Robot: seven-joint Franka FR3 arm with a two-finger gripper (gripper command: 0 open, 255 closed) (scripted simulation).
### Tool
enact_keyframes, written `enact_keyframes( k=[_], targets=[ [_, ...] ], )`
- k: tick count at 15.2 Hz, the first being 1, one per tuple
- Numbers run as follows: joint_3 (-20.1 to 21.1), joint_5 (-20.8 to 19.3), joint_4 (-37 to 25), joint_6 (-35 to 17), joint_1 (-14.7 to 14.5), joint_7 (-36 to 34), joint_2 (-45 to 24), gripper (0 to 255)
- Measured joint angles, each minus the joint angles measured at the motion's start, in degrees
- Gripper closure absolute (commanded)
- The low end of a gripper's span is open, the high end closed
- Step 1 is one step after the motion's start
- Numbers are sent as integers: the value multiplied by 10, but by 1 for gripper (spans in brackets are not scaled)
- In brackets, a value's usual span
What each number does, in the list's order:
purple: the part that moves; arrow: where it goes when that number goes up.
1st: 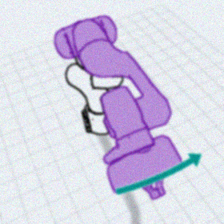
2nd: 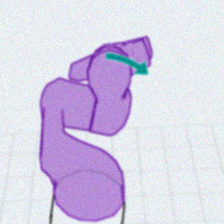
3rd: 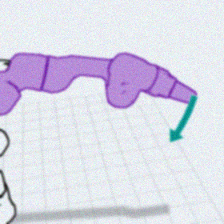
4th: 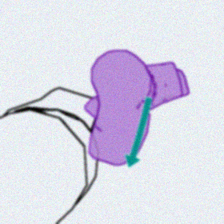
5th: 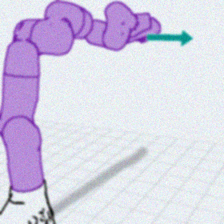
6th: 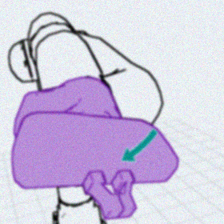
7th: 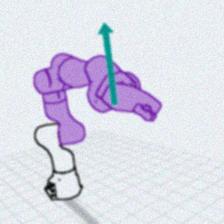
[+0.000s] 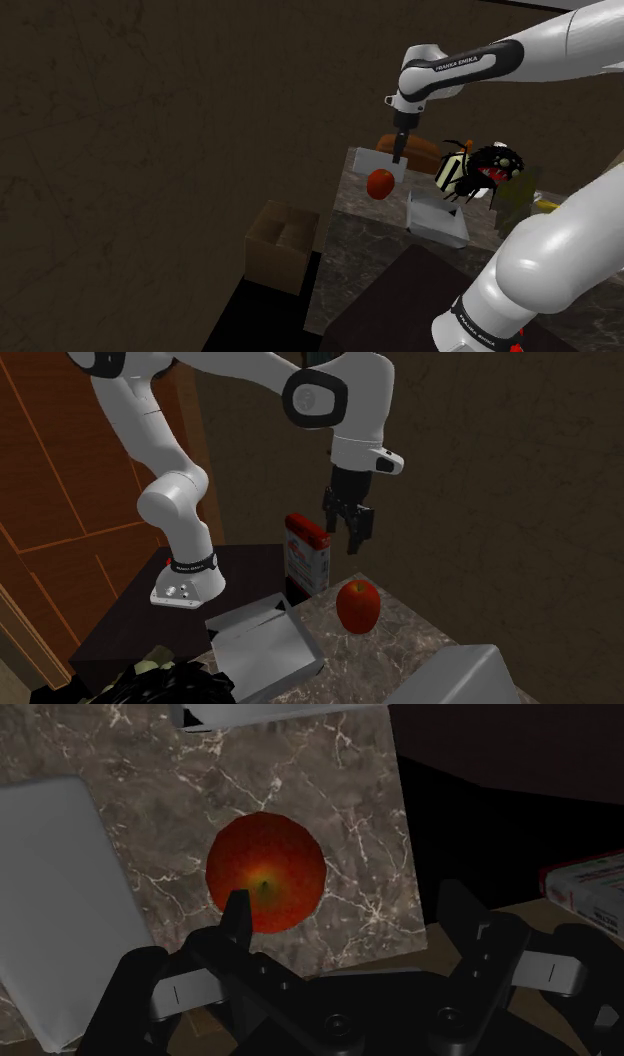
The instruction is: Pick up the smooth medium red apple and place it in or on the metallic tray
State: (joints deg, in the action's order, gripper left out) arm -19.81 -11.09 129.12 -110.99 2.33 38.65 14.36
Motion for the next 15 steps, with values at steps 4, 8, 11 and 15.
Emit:
enact_keyframes(
  k=[4,8,11,15],
  targets=[
    [-27,25,-51,-35,2,73,-87,0],
    [-33,32,-43,-67,4,89,-112,0],
    [-35,35,-30,-91,6,92,-123,0],
    [-36,36,-23,-103,6,93,-127,0]
  ],
)
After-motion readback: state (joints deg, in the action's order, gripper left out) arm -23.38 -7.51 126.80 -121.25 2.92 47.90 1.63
